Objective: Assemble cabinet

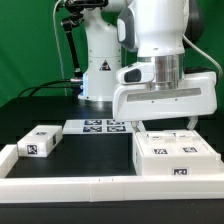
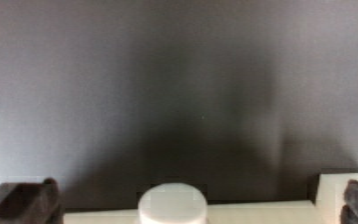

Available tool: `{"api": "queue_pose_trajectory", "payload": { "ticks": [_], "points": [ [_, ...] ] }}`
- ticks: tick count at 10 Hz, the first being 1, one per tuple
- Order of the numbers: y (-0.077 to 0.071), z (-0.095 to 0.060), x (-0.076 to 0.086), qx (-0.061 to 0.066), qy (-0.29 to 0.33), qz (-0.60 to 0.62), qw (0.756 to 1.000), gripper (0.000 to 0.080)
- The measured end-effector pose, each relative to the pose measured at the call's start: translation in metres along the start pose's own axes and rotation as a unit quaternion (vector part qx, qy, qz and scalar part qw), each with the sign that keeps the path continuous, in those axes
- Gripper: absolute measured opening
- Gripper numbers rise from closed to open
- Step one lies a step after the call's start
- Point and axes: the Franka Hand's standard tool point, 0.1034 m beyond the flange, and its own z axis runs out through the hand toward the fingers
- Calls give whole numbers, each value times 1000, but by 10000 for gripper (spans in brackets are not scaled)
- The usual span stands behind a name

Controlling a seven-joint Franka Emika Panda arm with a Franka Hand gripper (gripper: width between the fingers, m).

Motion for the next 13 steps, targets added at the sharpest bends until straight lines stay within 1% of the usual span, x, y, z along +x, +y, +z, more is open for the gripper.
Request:
{"api": "queue_pose_trajectory", "payload": {
  "ticks": [4,5,6,8,10,13],
  "points": [
    [0,1,-1,0,0,-5,1000,796],
    [4,8,-5,0,4,-4,1000,796],
    [11,13,-6,-1,6,-4,1000,796],
    [24,18,-5,-5,4,1,1000,796],
    [29,20,-2,-2,6,17,1000,796],
    [21,20,-3,2,5,19,1000,796]
  ]
}}
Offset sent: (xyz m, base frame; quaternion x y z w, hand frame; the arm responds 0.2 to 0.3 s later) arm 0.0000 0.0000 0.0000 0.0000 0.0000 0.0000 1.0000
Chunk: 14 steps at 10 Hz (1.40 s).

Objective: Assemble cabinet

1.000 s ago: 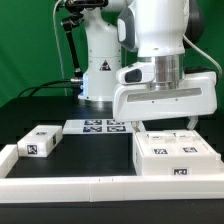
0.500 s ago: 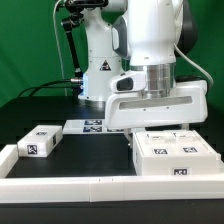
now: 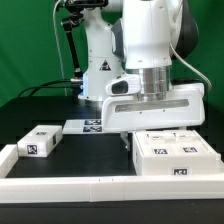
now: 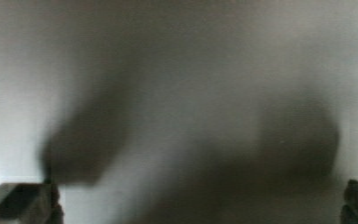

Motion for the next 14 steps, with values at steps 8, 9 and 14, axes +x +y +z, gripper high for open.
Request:
{"api": "queue_pose_trajectory", "payload": {
  "ticks": [8,9,14],
  "points": [
    [-14,1,-2,3,0,-38,999,590],
    [-15,1,-2,3,-1,-39,999,590],
    [-15,2,-5,2,-3,-41,999,87]
  ]
}}
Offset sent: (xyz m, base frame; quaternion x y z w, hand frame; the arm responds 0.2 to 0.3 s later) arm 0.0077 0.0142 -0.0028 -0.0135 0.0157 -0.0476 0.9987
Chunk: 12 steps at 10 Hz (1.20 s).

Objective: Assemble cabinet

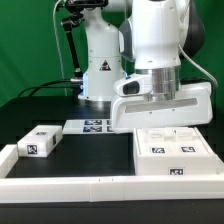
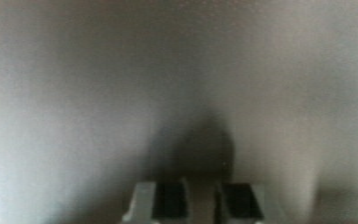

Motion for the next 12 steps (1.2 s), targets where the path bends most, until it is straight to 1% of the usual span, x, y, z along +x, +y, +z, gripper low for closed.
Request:
{"api": "queue_pose_trajectory", "payload": {
  "ticks": [1,2,3,4,6,8,10,11,12],
  "points": [
    [0,0,0,0,0,0,1000,26],
    [0,0,0,0,0,0,1000,26],
    [0,-1,0,0,-1,0,1000,6],
    [0,-10,2,-1,-5,-1,1000,2],
    [1,-34,9,-2,-6,-6,1000,2],
    [4,-54,15,-3,-8,-8,1000,2],
    [3,-77,21,-5,-10,-9,1000,2],
    [2,-83,24,-5,-9,-9,1000,2],
    [3,-79,21,-5,-12,-9,1000,2]
  ]
}}
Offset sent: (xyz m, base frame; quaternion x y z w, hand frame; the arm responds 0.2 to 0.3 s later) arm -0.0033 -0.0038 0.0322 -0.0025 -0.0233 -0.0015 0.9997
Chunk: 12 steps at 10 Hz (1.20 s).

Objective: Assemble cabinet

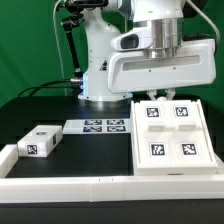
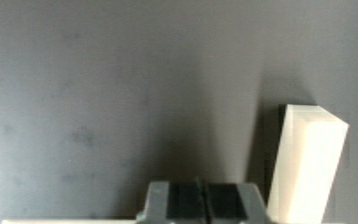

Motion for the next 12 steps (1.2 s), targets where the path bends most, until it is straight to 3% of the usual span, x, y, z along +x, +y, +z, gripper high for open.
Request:
{"api": "queue_pose_trajectory", "payload": {
  "ticks": [4,8,12],
  "points": [
    [1,2,-2,0,-6,-6,1000,2],
    [2,-30,13,-1,-16,-14,1000,2],
    [2,-30,13,-1,-18,-14,1000,2]
  ]
}}
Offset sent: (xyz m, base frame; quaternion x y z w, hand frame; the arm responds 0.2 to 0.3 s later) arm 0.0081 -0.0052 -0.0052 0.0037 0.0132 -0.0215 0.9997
